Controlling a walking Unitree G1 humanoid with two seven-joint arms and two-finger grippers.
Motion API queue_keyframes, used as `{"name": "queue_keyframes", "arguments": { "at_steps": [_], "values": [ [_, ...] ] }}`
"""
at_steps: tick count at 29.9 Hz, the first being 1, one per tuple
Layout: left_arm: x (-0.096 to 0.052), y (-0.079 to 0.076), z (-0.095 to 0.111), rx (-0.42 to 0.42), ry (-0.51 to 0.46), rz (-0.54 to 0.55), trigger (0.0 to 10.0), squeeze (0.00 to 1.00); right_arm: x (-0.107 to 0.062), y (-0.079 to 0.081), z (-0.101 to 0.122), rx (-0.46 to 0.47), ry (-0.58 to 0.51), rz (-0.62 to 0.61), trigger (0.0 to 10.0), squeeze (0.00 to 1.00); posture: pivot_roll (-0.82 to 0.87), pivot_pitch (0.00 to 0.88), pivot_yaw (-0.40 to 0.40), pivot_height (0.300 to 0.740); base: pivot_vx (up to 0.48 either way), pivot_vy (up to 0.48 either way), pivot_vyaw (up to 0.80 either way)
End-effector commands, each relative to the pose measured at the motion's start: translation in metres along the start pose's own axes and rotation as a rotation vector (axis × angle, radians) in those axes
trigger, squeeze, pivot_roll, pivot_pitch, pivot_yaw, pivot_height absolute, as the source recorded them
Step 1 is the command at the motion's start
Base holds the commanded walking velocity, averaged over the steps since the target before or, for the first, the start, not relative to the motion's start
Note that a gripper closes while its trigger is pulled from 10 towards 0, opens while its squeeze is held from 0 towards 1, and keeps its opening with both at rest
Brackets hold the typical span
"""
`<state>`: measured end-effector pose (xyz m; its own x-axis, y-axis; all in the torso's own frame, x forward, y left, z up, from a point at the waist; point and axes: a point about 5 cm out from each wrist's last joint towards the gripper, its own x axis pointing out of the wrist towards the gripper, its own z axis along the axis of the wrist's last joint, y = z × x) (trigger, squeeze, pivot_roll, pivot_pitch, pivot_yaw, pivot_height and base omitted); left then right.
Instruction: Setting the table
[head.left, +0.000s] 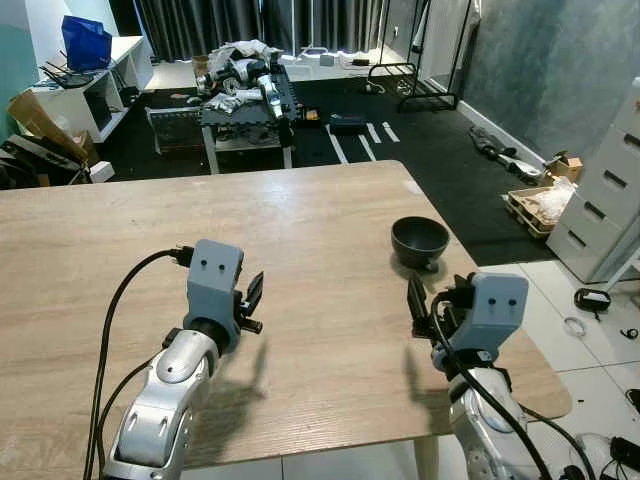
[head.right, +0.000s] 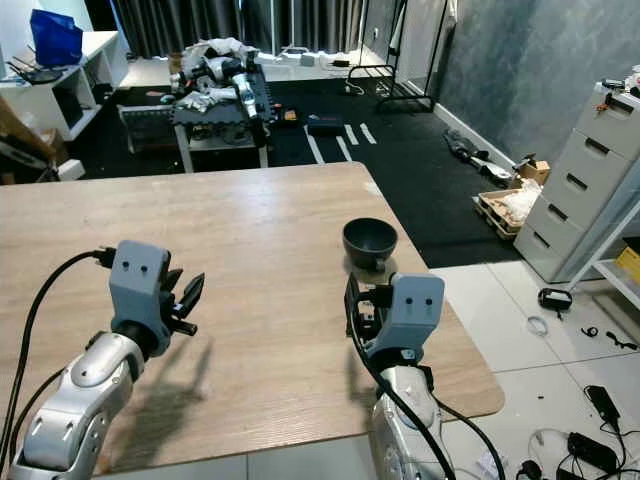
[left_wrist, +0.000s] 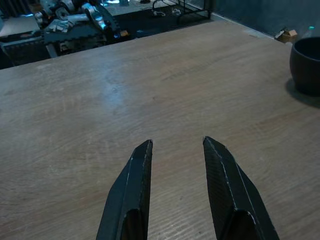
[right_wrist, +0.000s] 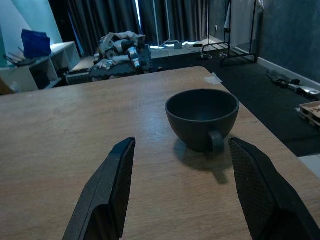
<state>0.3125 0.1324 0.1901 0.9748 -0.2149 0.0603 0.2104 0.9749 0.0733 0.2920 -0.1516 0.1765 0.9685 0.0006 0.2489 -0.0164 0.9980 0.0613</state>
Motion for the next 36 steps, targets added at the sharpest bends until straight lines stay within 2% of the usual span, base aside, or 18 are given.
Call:
{"name": "queue_keyframes", "arguments": {
  "at_steps": [1, 36],
  "values": [
    [-0.0004, 0.0023, -0.0035, 0.002, 0.013, 0.009, 10.0, 0.0, -0.0016, 0.0045, -0.0061, -0.012, 0.036, 0.021, 10.0, 0.0, 0.09, 0.052, 0.099, 0.74, 0.0, 0.0, 0.8],
    [-0.002, 0.0012, -0.0056, 0.005, 0.023, 0.009, 10.0, 0.0, -0.0018, -0.0025, -0.0064, 0.007, 0.05, -0.019, 10.0, 0.0, 0.09, 0.067, 0.098, 0.74, 0.0, 0.0, 0.8]
  ]
}}
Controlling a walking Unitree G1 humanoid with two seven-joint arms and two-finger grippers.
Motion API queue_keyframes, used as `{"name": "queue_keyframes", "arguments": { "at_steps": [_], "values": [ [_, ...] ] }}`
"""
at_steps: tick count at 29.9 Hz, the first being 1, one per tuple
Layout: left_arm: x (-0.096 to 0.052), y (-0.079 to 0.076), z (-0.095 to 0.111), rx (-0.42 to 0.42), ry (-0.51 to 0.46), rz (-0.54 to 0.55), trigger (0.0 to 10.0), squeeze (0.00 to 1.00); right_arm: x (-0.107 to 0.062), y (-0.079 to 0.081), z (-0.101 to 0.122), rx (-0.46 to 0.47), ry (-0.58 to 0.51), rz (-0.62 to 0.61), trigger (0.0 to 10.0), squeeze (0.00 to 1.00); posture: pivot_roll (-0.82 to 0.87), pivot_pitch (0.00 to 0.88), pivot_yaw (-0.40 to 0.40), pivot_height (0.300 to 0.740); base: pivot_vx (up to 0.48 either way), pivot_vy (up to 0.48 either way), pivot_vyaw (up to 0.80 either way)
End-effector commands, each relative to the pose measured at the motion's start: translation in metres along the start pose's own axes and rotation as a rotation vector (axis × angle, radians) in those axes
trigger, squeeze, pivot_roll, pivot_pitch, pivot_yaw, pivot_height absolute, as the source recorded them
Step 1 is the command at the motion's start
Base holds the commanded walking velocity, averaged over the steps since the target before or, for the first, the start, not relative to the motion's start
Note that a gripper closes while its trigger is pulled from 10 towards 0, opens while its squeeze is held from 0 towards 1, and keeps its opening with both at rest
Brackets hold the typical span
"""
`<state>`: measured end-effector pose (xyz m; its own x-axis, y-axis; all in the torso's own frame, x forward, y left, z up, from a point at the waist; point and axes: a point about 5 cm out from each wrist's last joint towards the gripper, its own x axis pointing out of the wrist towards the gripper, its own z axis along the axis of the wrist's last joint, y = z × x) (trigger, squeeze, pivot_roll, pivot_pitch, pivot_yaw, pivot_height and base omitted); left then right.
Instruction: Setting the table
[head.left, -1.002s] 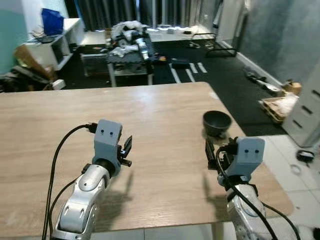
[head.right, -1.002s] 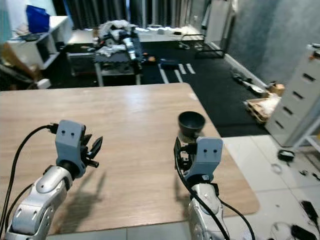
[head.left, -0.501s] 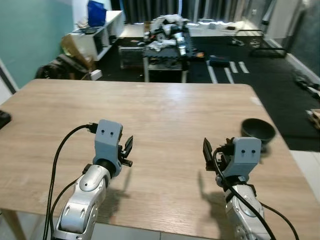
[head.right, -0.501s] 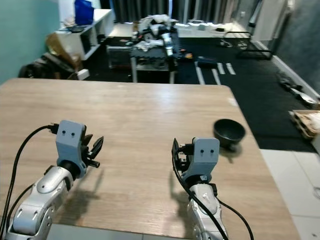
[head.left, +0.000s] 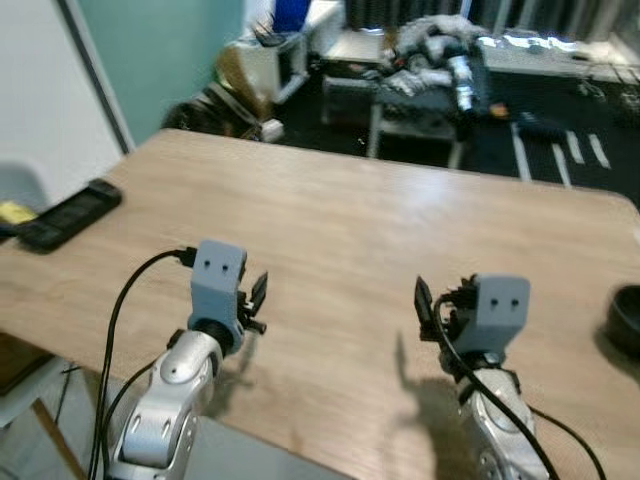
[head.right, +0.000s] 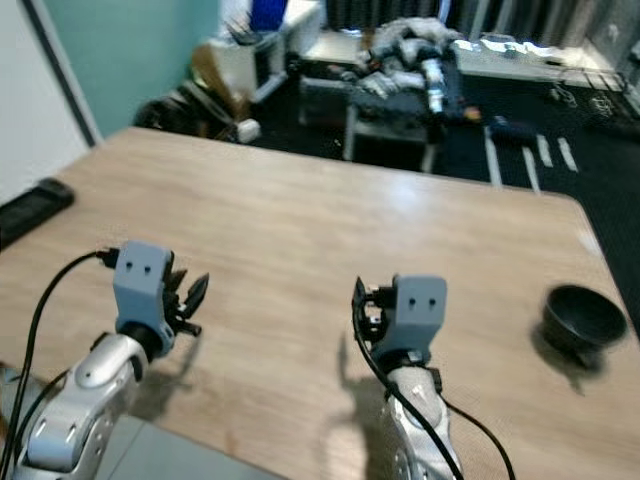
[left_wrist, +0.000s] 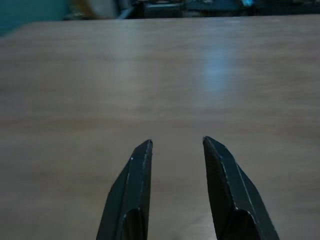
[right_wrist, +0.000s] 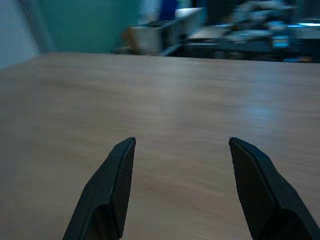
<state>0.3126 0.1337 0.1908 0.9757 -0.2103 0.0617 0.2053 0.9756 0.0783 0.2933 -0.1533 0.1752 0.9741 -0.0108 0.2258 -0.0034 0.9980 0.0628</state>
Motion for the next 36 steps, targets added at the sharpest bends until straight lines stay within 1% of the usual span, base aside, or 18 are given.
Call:
{"name": "queue_keyframes", "arguments": {
  "at_steps": [1, 36],
  "values": [
    [-0.0018, -0.0002, -0.0061, 0.001, 0.025, 0.003, 10.0, 0.0, -0.0026, -0.0008, -0.0051, 0.009, 0.027, -0.006, 10.0, 0.0, 0.09, 0.067, 0.098, 0.74, 0.0, 0.0, 0.8],
    [-0.0005, -0.0016, -0.0068, 0.01, 0.024, -0.002, 10.0, 0.0, -0.001, 0.0012, -0.0045, 0.001, 0.026, 0.012, 10.0, 0.0, 0.09, 0.057, 0.094, 0.74, 0.0, 0.0, 0.8]
  ]
}}
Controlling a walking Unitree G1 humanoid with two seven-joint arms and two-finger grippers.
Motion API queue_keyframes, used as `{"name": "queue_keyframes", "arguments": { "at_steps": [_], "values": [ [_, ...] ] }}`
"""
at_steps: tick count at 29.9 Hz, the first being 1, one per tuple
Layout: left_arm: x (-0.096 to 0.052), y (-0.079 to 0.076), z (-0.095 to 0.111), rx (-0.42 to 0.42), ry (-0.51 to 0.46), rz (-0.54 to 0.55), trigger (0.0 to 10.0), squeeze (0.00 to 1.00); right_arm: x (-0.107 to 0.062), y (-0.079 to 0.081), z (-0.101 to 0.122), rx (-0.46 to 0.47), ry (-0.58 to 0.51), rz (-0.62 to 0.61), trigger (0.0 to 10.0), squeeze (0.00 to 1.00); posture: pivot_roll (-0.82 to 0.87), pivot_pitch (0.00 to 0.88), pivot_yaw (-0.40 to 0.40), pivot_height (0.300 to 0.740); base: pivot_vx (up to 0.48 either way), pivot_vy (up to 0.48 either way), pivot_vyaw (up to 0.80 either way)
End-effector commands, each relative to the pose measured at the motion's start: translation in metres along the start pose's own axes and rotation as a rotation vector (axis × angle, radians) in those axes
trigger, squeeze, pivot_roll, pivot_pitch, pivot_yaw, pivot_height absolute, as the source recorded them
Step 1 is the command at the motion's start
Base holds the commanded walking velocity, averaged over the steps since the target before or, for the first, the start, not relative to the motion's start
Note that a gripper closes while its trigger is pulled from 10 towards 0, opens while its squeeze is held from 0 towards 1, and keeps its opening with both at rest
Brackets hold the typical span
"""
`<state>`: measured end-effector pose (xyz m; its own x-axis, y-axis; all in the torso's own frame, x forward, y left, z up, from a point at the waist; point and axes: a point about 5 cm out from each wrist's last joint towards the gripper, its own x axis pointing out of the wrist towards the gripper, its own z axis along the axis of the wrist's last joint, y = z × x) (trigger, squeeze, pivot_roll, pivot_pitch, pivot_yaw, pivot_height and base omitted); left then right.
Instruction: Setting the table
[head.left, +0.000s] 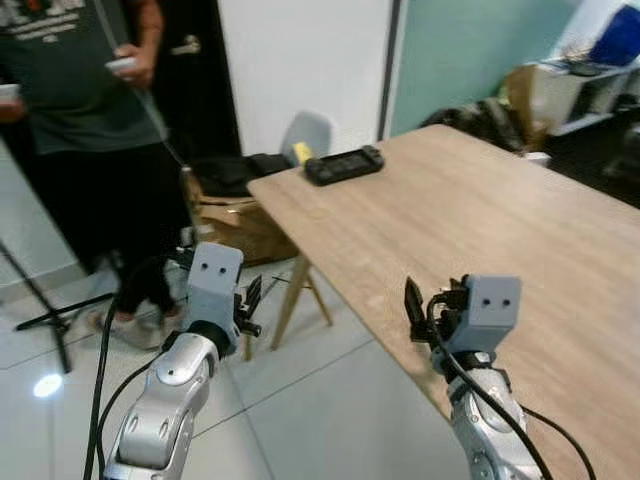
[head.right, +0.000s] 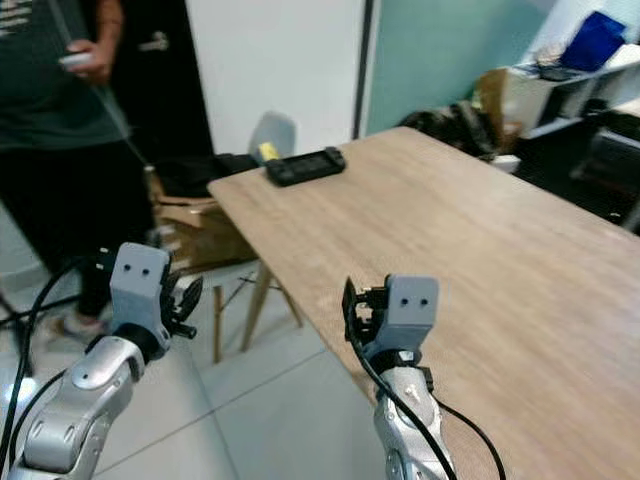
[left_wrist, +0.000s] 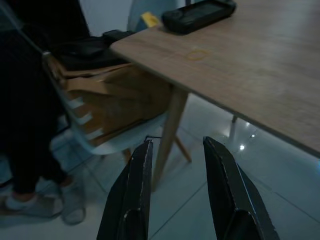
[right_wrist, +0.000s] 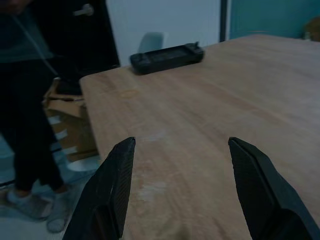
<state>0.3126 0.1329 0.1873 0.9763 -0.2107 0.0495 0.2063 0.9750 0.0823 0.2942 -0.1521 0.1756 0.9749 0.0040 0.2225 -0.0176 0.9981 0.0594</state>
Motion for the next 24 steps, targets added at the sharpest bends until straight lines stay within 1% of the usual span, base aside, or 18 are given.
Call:
{"name": "queue_keyframes", "arguments": {
  "at_steps": [1, 24],
  "values": [
    [-0.0004, -0.0006, -0.0035, 0.006, 0.011, -0.001, 10.0, 0.0, -0.002, 0.0001, -0.0047, 0.001, 0.022, -0.002, 10.0, 0.0, 0.09, 0.057, 0.094, 0.74, 0.0, 0.0, 0.8],
    [-0.0005, -0.0014, -0.0041, 0.004, 0.014, 0.0, 10.0, 0.0, -0.0024, 0.0002, -0.0046, -0.001, 0.024, 0.002, 10.0, 0.0, 0.09, 0.063, 0.092, 0.74, 0.0, 0.0, 0.8]
  ]
}}
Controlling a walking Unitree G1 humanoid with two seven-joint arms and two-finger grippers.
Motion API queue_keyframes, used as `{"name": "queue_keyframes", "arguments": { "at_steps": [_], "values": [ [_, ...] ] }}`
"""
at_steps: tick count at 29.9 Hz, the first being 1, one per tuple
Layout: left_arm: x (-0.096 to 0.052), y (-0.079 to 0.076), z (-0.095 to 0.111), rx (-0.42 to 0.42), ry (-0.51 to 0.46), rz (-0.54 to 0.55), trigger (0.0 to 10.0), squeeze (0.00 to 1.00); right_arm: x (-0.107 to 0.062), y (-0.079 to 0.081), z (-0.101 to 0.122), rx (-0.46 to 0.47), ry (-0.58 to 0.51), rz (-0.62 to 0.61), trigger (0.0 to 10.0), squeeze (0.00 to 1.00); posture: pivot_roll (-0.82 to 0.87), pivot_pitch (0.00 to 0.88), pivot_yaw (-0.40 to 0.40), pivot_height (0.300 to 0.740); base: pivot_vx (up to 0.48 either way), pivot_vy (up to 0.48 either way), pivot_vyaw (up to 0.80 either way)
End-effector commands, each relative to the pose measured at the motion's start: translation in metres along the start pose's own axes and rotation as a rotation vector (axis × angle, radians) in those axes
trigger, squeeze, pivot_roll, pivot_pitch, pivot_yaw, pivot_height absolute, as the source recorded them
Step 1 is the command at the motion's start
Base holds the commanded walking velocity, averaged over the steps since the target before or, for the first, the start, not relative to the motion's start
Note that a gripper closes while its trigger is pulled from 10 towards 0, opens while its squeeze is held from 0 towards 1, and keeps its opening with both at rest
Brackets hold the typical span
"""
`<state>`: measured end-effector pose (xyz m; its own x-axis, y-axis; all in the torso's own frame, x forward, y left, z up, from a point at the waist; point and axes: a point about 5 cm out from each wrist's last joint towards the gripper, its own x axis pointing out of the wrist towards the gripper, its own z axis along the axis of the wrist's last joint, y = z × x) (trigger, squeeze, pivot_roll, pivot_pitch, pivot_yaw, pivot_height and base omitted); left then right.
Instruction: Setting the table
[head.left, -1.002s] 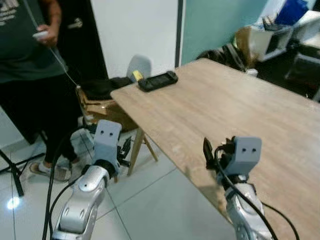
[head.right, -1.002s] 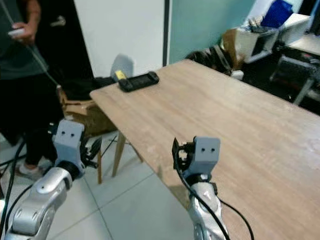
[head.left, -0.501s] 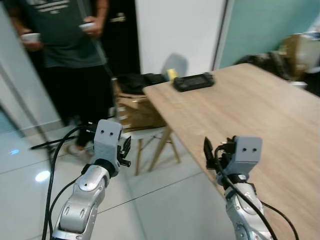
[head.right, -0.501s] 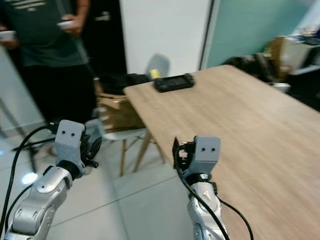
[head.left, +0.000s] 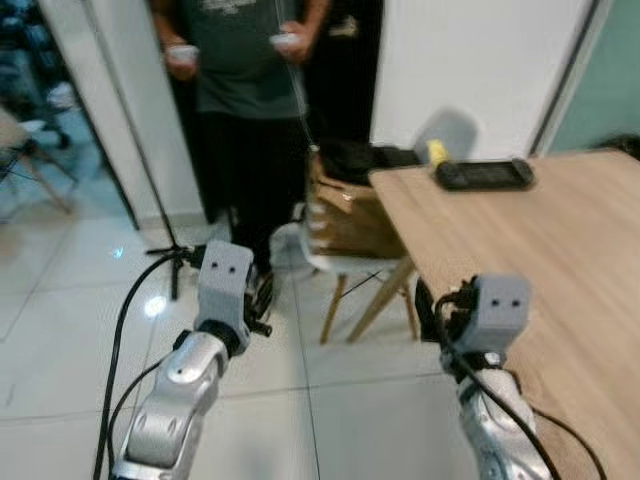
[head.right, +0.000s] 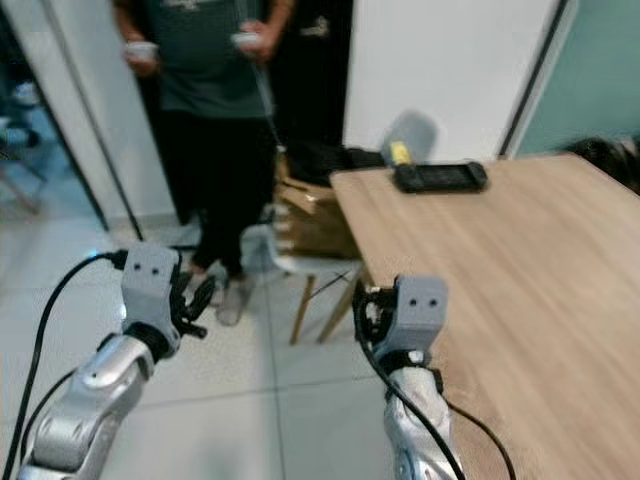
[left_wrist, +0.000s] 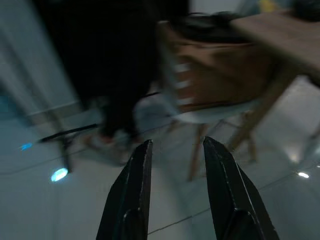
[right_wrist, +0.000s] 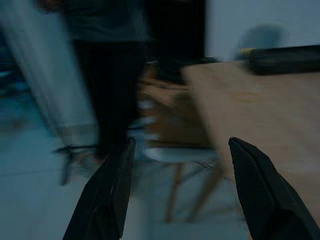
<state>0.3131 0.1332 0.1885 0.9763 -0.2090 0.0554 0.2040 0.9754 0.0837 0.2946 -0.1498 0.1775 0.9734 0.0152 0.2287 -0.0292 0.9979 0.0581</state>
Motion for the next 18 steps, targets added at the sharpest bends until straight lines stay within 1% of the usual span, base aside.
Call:
{"name": "queue_keyframes", "arguments": {
  "at_steps": [1, 18],
  "values": [
    [-0.0012, -0.0019, -0.0053, 0.003, 0.02, -0.002, 10.0, 0.0, -0.0033, -0.0021, -0.0063, -0.003, 0.03, -0.009, 10.0, 0.0, 0.09, 0.063, 0.092, 0.74, 0.0, 0.0, 0.8],
    [-0.0004, -0.0012, -0.005, 0.006, 0.021, -0.007, 10.0, 0.0, -0.0032, -0.0011, -0.0064, -0.002, 0.029, -0.011, 10.0, 0.0, 0.09, 0.066, 0.097, 0.74, 0.0, 0.0, 0.8]
  ]
}}
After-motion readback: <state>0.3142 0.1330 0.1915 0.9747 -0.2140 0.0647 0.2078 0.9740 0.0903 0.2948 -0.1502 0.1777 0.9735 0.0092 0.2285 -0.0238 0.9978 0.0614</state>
